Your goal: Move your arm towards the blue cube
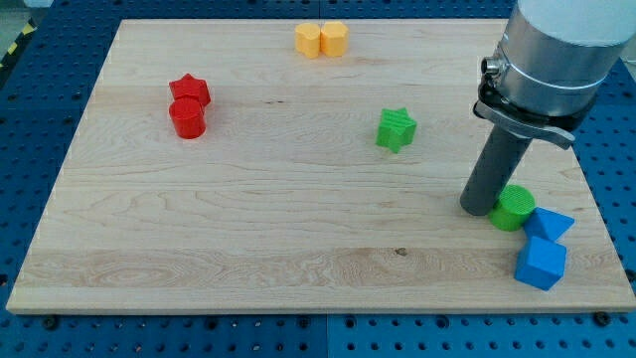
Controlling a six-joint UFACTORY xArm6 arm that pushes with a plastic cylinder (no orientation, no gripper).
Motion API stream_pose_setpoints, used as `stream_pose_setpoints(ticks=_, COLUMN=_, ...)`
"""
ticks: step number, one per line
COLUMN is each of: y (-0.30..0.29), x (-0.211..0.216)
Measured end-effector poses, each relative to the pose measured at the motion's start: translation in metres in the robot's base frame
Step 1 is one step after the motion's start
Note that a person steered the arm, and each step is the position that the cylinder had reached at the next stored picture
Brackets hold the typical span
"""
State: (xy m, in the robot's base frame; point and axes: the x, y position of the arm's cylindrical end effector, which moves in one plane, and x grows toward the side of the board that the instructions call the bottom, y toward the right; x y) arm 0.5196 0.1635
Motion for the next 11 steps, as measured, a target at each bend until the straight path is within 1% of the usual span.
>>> stream_pose_setpoints(ticks=1, y=0.002, x=-0.001)
stream_pose_setpoints(ticks=4, y=0.005, x=-0.021)
stream_pose_setpoints(ticks=5, y=-0.022, x=0.002)
stream_pose_setpoints(ticks=6, y=-0.024, x=0.006)
stream_pose_setpoints(ticks=7, y=-0.024, x=0.021)
stream_pose_setpoints(ticks=8, y=-0.024, x=0.045)
stream_pose_setpoints(ticks=9, y=-0.009, x=0.045)
stream_pose_setpoints(ticks=11, y=-0.008, x=0.012)
